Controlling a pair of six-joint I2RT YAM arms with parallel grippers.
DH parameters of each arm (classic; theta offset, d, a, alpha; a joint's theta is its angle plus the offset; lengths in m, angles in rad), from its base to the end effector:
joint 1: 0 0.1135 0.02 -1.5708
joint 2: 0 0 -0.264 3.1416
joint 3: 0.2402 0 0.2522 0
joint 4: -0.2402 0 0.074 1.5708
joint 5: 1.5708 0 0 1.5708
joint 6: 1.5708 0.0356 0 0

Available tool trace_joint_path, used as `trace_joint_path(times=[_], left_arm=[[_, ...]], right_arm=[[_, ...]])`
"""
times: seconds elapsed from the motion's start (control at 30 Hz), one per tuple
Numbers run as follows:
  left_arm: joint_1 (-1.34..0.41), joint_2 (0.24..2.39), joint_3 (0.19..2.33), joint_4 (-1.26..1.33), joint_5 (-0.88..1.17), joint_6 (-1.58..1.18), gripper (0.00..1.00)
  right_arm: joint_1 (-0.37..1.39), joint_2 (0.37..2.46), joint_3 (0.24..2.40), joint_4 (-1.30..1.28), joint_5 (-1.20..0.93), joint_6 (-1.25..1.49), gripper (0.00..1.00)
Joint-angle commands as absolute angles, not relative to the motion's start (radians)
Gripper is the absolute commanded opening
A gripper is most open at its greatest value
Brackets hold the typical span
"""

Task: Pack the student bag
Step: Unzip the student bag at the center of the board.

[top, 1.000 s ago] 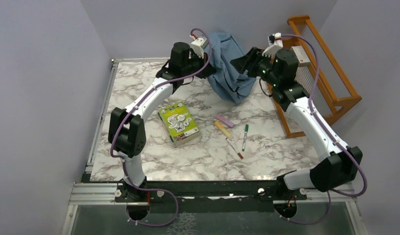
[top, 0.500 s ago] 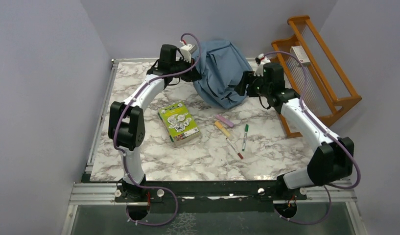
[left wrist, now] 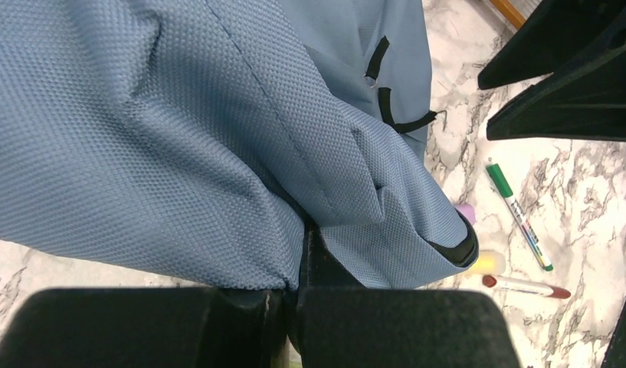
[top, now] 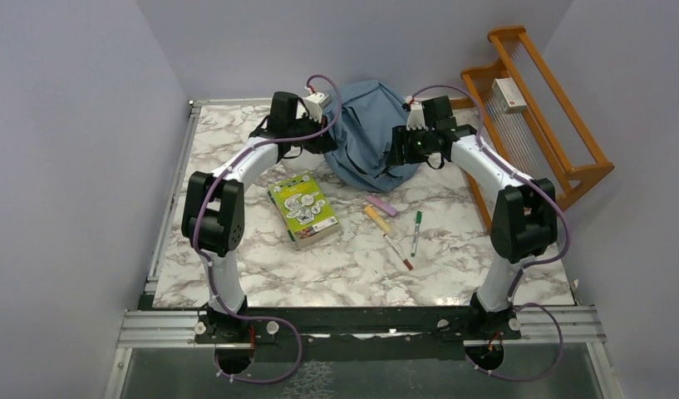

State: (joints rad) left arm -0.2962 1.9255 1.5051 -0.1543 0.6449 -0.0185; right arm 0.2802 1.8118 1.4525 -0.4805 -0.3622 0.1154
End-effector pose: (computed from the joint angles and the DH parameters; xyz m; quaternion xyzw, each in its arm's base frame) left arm 0.4201 -0.1506 0.2602 0.2653 0.8043 -0.3460 0.4039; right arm 0.3858 0.1241 0.2600 -0.1398 0.9103 0.2340 0.3117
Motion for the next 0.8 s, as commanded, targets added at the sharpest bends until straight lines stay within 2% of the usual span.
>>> trace_joint_path(times=[0.0,0.13,0.33,0.53,0.77], left_arm=[[-0.295,1.878,1.486,-0.087,0.687,0.005,0.00],[-0.294,1.868,1.476,-0.088,0.671,0.005,0.00],[-0.295,1.844,1.448,-0.077,0.639,0.005,0.00],[-0.295,1.856,1.447,-0.067,0.652,0.004,0.00],[-0.295,1.857,1.439,-0.053,0.657,-0.026,0.00]], right_arm=[[0.278,1.881,1.547,-0.577,-0.401,0.058,0.55],[0.278,1.931,1.573,-0.583,-0.381,0.075,0.55],[0.278,1.923,1.499,-0.436,-0.257,0.235,0.54],[0.278,1.909,1.393,-0.242,-0.266,0.428,0.51],[0.278,1.941,1.358,-0.165,-0.240,0.550,0.48]])
